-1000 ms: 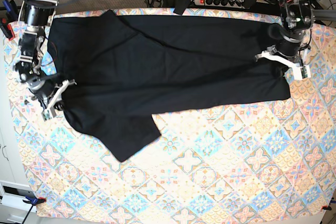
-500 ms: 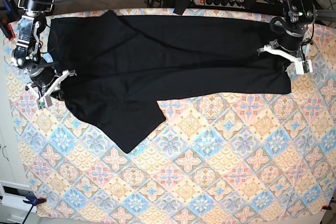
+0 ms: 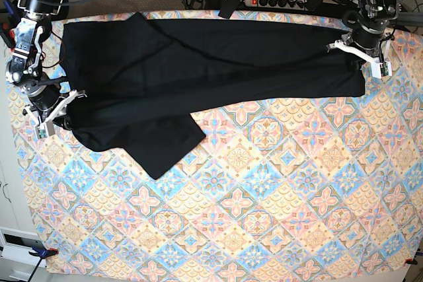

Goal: Fold the T-shirt properly
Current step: 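Fold the grasped shirt half over toward the robot with both grippers, then release the right gripper and move it to the folded sleeve, then grasp the protruding sleeve with the right gripper and fold it onto the strip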

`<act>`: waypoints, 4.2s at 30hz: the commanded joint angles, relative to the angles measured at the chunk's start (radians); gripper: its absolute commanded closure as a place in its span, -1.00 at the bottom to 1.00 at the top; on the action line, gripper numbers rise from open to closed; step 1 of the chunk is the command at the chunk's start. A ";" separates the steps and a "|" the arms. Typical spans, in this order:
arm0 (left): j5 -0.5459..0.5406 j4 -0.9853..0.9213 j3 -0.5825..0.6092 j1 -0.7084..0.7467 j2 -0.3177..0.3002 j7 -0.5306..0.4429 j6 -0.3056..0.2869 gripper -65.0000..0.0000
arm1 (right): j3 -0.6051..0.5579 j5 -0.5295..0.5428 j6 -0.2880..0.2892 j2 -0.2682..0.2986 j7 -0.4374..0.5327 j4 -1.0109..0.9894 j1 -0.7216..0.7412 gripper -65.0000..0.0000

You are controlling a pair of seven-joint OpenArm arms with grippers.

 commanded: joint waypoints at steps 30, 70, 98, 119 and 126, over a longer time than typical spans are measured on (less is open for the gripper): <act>0.000 -0.226 0.048 -0.090 -0.023 -0.014 0.007 1.00 | 0.010 0.013 -0.011 0.040 0.025 -0.089 0.042 0.63; -0.232 -0.088 0.040 -0.071 -0.006 0.087 0.007 0.02 | -0.450 -0.022 -0.011 -0.077 -0.067 -0.478 0.496 0.20; -0.233 -0.063 -0.020 -0.051 -0.037 0.178 0.007 0.02 | -0.473 -0.126 -0.014 -0.105 0.070 -0.623 0.529 0.20; -0.233 0.148 -0.101 -0.035 0.029 0.181 0.007 0.02 | -0.470 -0.126 -0.105 -0.099 0.164 -0.722 0.529 0.20; -0.233 0.148 -0.101 -0.035 0.029 0.181 0.007 0.02 | -0.482 -0.128 -0.099 -0.099 0.139 -0.724 0.524 0.20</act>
